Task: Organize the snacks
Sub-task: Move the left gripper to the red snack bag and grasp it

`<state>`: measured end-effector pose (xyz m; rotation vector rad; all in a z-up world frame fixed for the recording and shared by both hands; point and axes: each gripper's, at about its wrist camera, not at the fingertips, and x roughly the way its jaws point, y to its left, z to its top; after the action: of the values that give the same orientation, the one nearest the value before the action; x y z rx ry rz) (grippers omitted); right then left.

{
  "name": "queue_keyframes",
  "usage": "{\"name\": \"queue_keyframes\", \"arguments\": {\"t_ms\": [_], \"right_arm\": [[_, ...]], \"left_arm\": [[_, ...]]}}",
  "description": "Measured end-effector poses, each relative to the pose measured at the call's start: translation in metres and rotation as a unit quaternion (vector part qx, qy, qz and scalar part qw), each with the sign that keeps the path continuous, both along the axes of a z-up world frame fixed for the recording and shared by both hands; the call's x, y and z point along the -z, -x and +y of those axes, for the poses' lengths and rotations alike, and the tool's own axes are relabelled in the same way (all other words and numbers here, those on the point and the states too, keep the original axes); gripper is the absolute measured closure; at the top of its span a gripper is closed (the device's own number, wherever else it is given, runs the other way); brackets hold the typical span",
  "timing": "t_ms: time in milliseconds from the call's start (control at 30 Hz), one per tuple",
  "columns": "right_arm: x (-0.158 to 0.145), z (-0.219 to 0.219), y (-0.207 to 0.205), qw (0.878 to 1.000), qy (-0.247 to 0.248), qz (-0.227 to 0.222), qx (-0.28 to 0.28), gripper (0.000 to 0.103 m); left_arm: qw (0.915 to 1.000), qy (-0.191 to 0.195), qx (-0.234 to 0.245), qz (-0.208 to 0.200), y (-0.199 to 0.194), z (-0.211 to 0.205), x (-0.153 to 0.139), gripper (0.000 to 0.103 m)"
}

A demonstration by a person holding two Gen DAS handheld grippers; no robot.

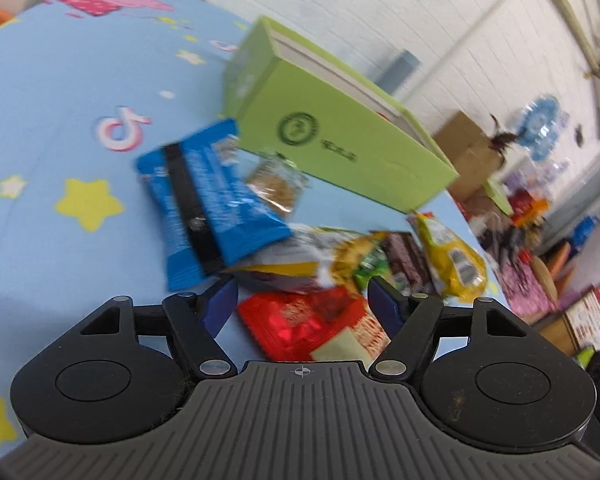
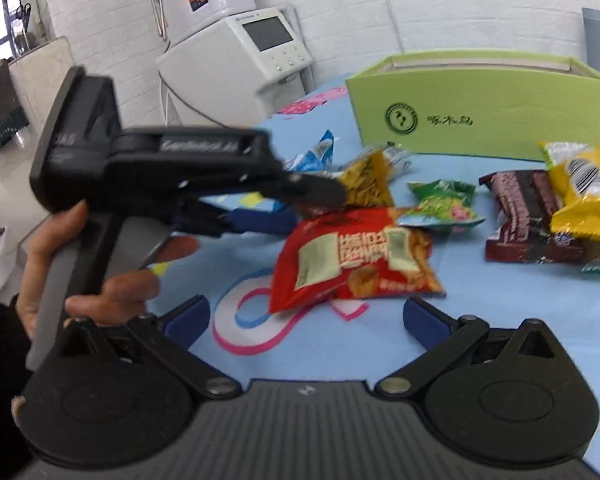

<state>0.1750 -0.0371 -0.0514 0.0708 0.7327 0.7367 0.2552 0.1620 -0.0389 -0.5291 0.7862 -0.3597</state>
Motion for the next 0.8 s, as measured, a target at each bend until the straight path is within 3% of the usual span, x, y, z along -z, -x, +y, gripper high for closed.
{"name": "queue_keyframes", "arguments": {"t_ms": [133,367,500,633,800], "right_arm": [[0.002,-0.001,0.004,1.000,0.007,0.000,0.004,0.000],[-0.001,-0.031,0.021,0.999,0.033,-0.005,0.021,0.001],[-0.002,-0.046,0.027,0.998,0.050,-0.017,0.046,0.001],[-0.003,-0.047,0.016,0.997,0.043,-0.029,0.062,0.001],[0.001,-0.041,0.007,0.996,0.042,-0.032,0.068,0.001]], "left_arm": [[0.9993,-0.025,0.027,-0.005,0.011,-0.020,-0.003,0.038],[0.9940,0.021,0.105,0.017,0.043,-0.065,0.000,0.038],[0.9959,-0.010,0.090,0.004,0.038,-0.075,-0.008,0.037],[0.9973,-0.015,0.069,0.021,0.009,-0.075,-0.011,0.034],[0.9955,-0.032,0.082,0.035,-0.005,-0.078,-0.011,0.035]]}}
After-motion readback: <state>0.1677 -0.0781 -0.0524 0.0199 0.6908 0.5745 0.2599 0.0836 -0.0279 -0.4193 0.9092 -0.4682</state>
